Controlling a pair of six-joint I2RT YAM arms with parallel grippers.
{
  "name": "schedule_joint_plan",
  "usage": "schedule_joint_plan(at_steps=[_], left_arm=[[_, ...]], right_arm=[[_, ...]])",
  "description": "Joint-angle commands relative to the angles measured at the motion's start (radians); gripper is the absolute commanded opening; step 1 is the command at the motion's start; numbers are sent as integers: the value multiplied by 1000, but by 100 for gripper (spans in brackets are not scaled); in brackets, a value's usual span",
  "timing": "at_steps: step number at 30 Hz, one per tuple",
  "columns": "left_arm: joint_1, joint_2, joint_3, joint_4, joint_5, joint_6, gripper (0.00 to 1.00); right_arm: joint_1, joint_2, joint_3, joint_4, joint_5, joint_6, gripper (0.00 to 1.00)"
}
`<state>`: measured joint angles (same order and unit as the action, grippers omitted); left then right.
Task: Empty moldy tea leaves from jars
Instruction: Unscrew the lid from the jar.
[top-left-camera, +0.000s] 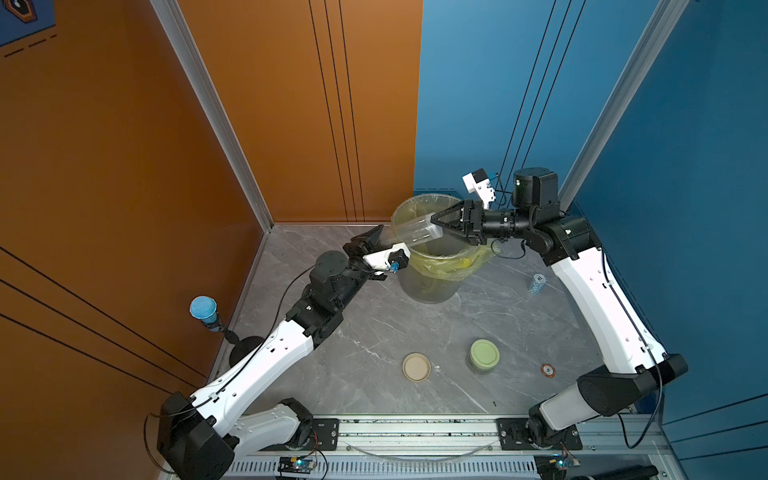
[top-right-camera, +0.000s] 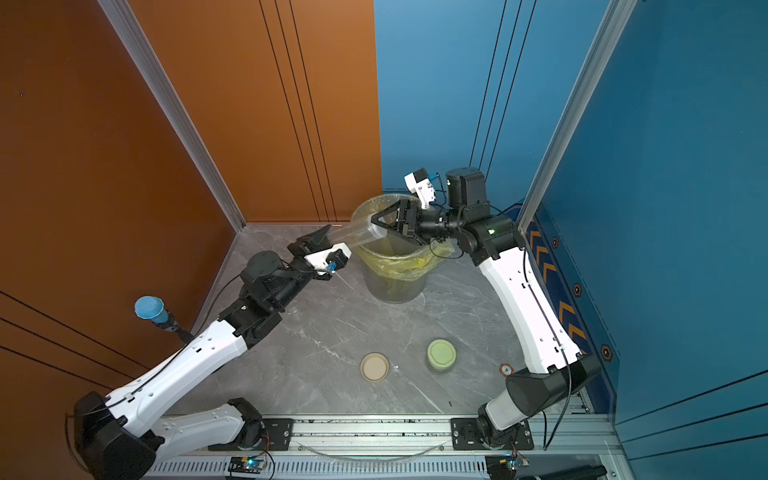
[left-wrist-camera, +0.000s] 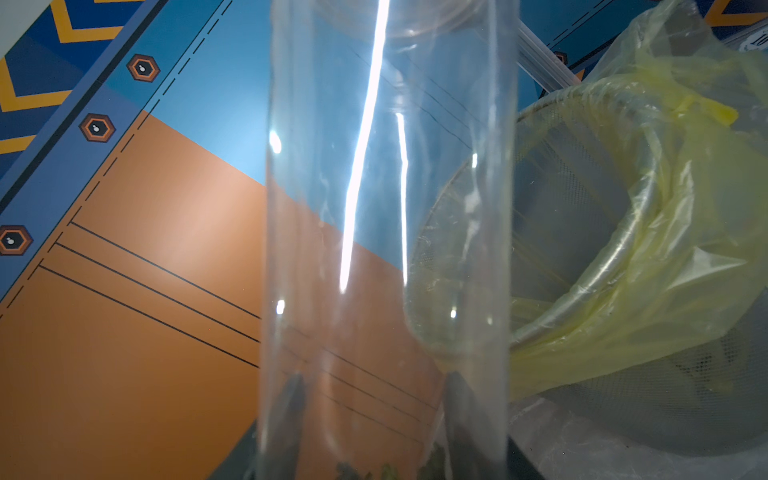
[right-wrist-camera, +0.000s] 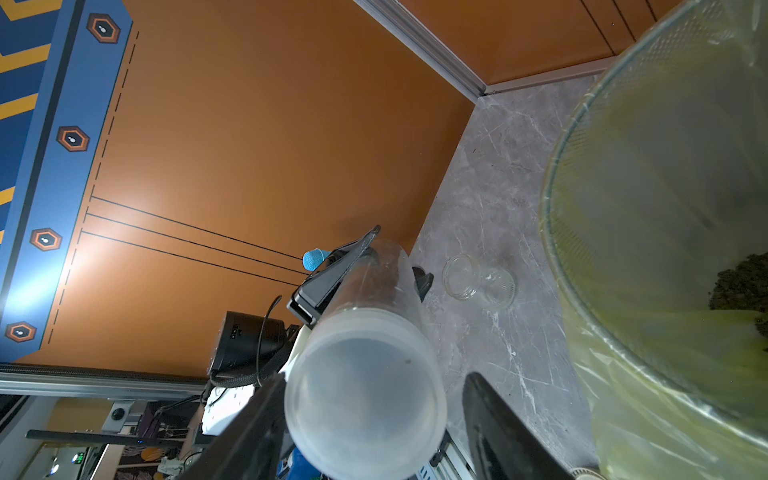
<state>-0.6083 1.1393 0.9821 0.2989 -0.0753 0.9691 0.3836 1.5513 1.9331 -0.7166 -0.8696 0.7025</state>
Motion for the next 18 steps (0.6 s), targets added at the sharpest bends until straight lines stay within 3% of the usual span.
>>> schedule_joint_plan(at_steps=[1, 4, 9, 18], left_arm=[[-10, -9, 14, 28, -12, -4, 34], [-11, -9, 14, 22, -11, -4, 33], [-11, -13, 27, -10, 3, -16, 33], [-12, -16, 106, -140, 50, -103, 33]], right_arm=[[8, 17, 40, -36, 24, -37, 64], [17, 28, 53, -58, 37, -56, 60], [22, 30, 61, -79, 41, -82, 45], [32, 14, 60, -114, 22, -172, 41]])
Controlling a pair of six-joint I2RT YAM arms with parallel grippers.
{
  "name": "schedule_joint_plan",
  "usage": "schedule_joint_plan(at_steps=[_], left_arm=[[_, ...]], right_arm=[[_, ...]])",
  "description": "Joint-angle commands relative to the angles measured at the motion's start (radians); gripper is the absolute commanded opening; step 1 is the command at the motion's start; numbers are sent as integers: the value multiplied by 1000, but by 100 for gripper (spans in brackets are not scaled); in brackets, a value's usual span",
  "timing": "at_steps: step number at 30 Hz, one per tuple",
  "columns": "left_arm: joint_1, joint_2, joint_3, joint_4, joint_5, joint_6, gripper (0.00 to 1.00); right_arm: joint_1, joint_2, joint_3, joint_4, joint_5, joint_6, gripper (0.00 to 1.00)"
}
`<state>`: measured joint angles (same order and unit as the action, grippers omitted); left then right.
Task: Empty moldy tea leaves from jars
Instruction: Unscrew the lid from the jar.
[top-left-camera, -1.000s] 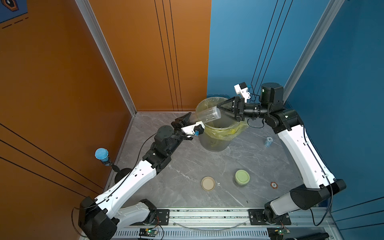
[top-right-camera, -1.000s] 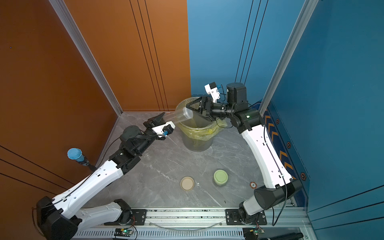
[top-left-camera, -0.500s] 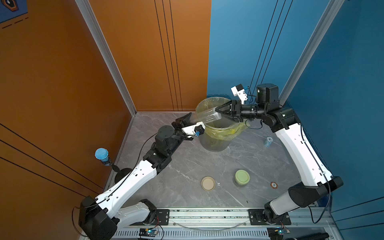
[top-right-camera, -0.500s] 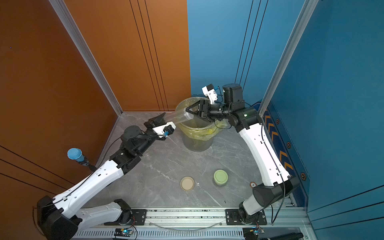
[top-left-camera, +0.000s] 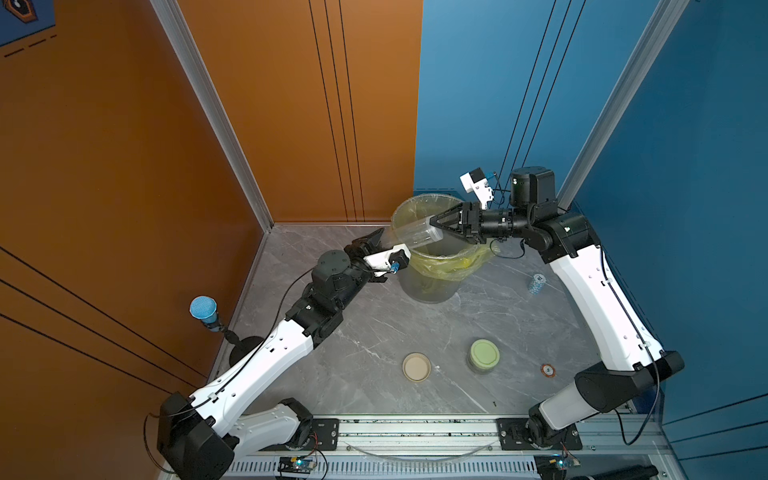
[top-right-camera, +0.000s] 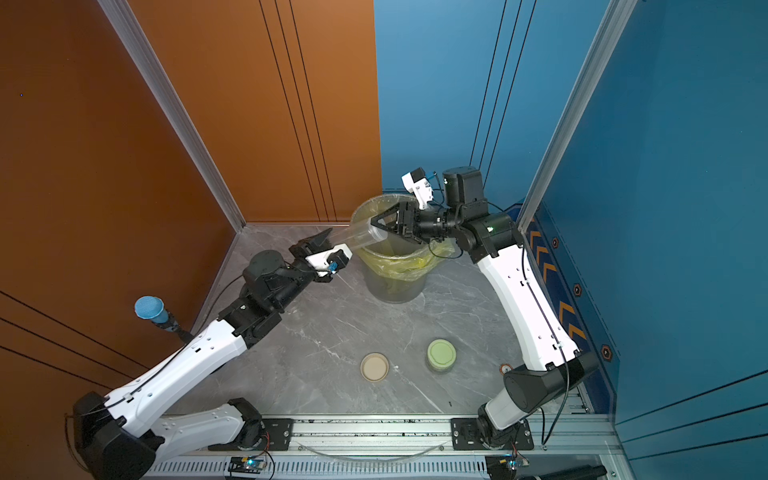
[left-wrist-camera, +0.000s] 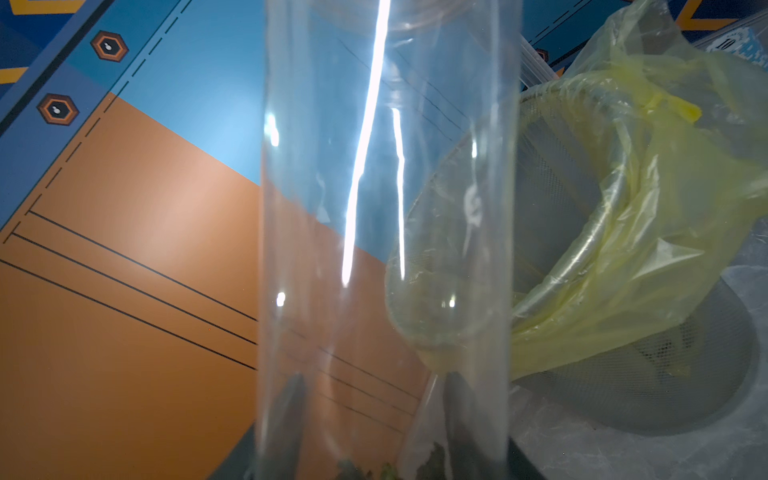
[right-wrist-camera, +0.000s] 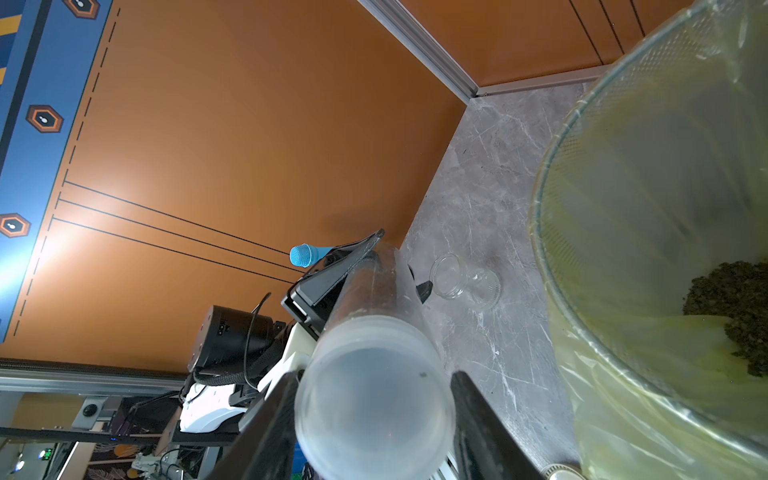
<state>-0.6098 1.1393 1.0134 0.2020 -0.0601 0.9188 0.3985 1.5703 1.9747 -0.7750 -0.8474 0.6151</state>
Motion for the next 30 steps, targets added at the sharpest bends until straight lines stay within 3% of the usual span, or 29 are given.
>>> schedule_joint_plan(at_steps=[1, 8, 15, 19, 25, 30], left_arm=[[-7, -15, 95, -86, 55, -73, 33], [40, -26, 179, -236, 260, -269, 33], [212, -14, 243, -289, 612, -534, 33], [276, 20, 293, -321, 764, -620, 33], [309, 74, 353, -353, 914, -699, 33], [315, 89, 363, -349, 931, -710, 33]], right_arm=[[18, -7, 18, -62, -7, -107, 41], [18, -23, 3, -100, -80, -283, 40], [14, -36, -34, -145, -174, -494, 40], [19, -42, -39, -206, -185, -652, 38], [21, -44, -33, -292, -169, -833, 36], [19, -42, -25, -293, -139, -860, 39]])
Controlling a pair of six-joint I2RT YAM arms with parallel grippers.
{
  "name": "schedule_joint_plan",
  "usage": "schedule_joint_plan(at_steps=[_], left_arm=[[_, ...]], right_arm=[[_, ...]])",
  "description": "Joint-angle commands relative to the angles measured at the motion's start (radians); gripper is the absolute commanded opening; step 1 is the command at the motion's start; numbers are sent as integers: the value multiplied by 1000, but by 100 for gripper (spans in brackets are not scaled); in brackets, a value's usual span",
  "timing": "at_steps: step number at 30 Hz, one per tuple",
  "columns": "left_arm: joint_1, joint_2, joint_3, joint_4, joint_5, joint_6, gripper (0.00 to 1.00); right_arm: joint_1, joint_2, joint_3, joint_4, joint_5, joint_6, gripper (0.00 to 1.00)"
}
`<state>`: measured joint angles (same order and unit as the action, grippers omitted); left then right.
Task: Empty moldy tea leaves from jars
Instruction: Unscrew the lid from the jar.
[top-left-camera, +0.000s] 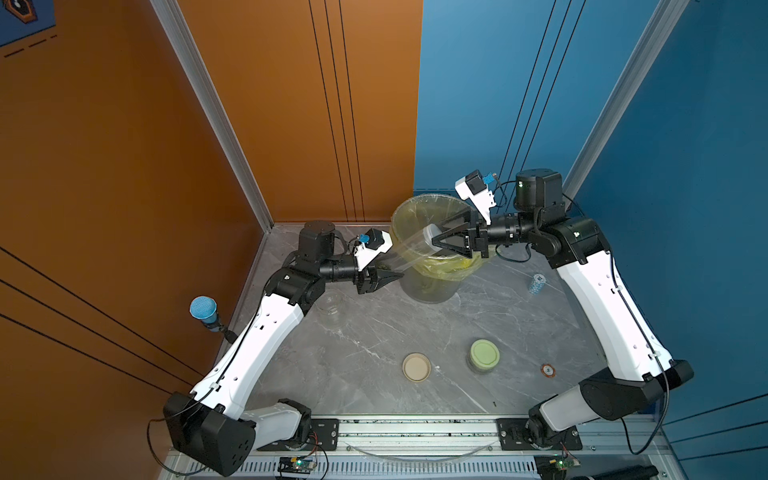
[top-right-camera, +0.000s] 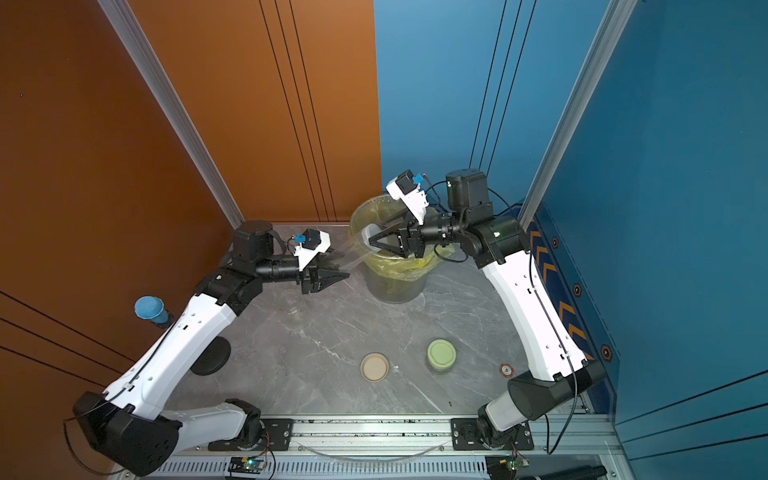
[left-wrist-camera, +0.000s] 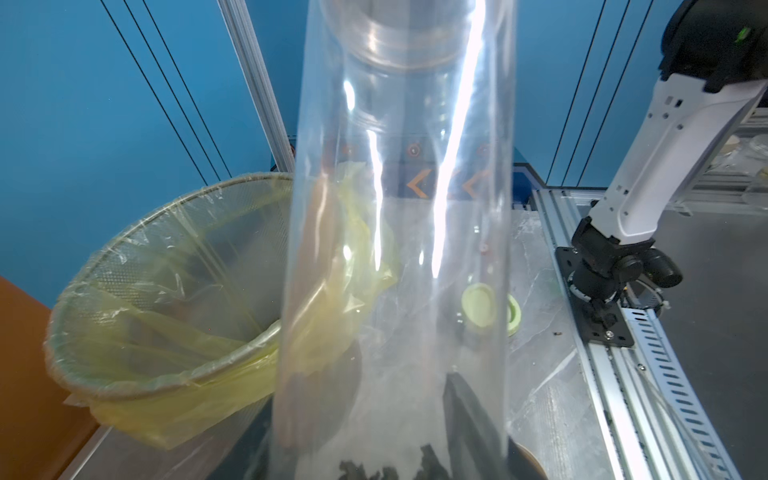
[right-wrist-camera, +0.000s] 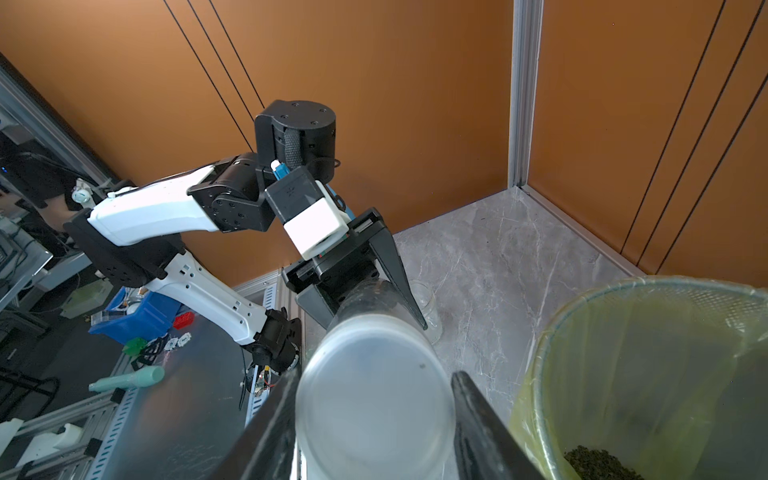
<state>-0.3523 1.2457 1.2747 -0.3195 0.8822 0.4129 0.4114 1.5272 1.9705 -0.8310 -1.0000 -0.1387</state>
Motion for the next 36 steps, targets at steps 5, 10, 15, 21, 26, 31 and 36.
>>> schedule_joint_plan(at_steps=[5, 10, 15, 21, 26, 31, 36], left_arm=[[56, -31, 87, 195, -67, -182, 33], [35, -52, 56, 184, -157, -108, 32], [1, -84, 6, 216, -263, -44, 32], [-103, -133, -93, 299, -538, 137, 32], [-187, -141, -176, 466, -797, 294, 32], [-248, -123, -238, 617, -950, 477, 31], [-274, -118, -282, 683, -993, 576, 31]], right_arm=[[2, 15, 23, -231, 55, -68, 77], [-22, -25, 16, -159, 94, 5, 100], [-74, -86, -58, 29, 68, 244, 100], [-132, -110, -157, 257, 68, 732, 100], [-144, -94, -200, 255, 57, 868, 100], [-141, -94, -235, 345, 45, 983, 100], [-136, -78, -254, 397, 30, 1039, 100]])
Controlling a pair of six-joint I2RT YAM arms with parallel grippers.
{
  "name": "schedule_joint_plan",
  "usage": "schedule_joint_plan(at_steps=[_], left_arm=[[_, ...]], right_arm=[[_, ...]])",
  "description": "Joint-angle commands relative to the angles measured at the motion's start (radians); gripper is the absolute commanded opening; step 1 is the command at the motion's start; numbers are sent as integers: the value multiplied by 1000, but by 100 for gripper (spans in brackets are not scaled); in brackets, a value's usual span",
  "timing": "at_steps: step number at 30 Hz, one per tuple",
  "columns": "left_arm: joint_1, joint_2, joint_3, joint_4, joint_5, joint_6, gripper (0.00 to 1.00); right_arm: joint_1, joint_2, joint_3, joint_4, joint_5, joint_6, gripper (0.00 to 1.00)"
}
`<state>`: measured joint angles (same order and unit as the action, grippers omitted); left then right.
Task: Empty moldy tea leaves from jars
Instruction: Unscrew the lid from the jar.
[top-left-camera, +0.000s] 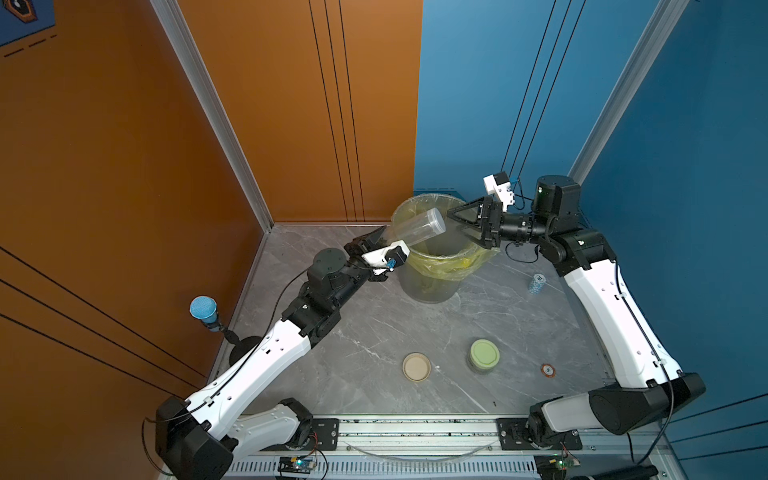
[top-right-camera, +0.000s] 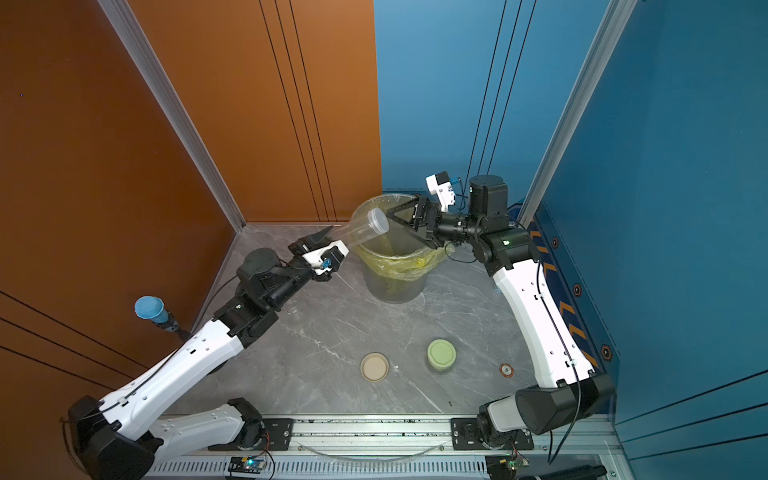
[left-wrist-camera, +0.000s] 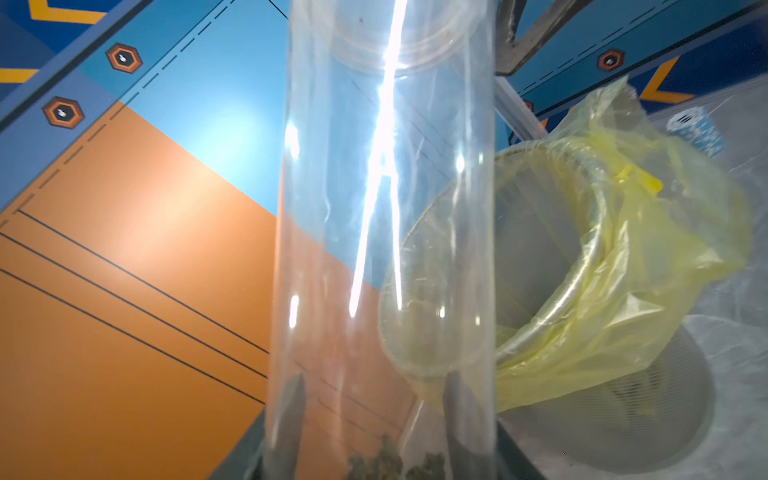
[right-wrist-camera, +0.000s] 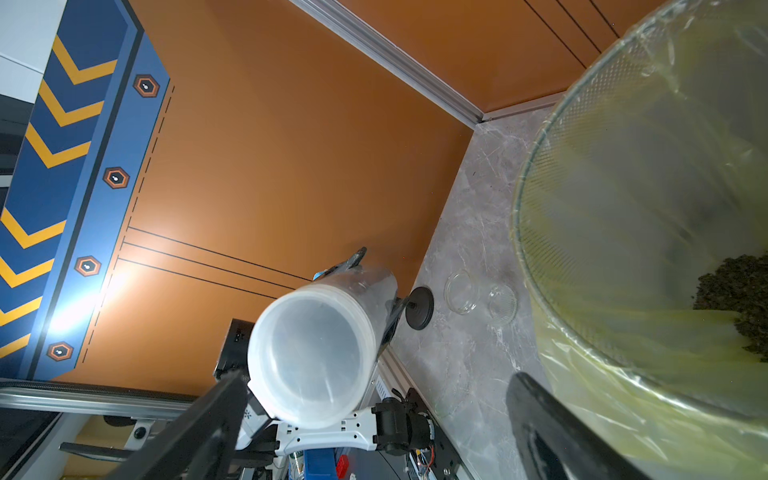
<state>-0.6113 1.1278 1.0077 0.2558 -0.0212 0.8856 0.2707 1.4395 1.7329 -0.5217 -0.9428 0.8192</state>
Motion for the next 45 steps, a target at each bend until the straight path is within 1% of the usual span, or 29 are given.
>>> schedule_joint_plan(at_steps=[1, 5, 8, 11, 14, 17, 20, 22, 24, 28, 29, 34, 39, 41, 42, 45], left_arm=[[-19, 3, -14, 110, -96, 153, 31], [-33, 12, -16, 110, -106, 212, 31], [-34, 11, -16, 107, -102, 217, 31], [-38, 15, -11, 95, -101, 225, 31], [-39, 14, -7, 87, -99, 225, 31], [-40, 10, -4, 80, -97, 224, 30], [-39, 7, -6, 74, -97, 219, 30], [-41, 2, -8, 69, -97, 213, 30], [-42, 0, -11, 70, -98, 207, 30], [-41, 1, -15, 69, -100, 199, 30], [-41, 3, -16, 69, -100, 197, 30], [-44, 1, -17, 67, -100, 191, 30], [-51, -2, -8, 52, -98, 187, 30], [-53, -5, -2, 35, -95, 180, 30], [-56, -8, 2, 24, -93, 176, 30], [-57, -19, 15, -25, -65, 143, 30]], right_arm=[[8, 12, -17, 96, -30, 86, 100], [40, 39, 21, 62, -32, 59, 99], [55, 57, 48, 13, -26, 24, 93], [61, 61, 47, 7, -25, 17, 84], [60, 62, 52, 2, -22, 12, 72], [60, 65, 56, -8, -24, 3, 71], [56, 65, 57, -17, -22, -8, 77], [57, 64, 57, -18, -23, -8, 79], [58, 64, 88, -24, -25, -10, 77], [64, 54, 88, -38, -27, -26, 72], [64, 51, 87, -40, -26, -30, 70], [65, 55, 98, -49, -30, -36, 48], [79, 63, 112, -69, -27, -59, 37], [84, 68, 120, -83, -24, -73, 30], [85, 71, 126, -90, -24, -80, 28], [94, 77, 148, -127, -13, -122, 26]])
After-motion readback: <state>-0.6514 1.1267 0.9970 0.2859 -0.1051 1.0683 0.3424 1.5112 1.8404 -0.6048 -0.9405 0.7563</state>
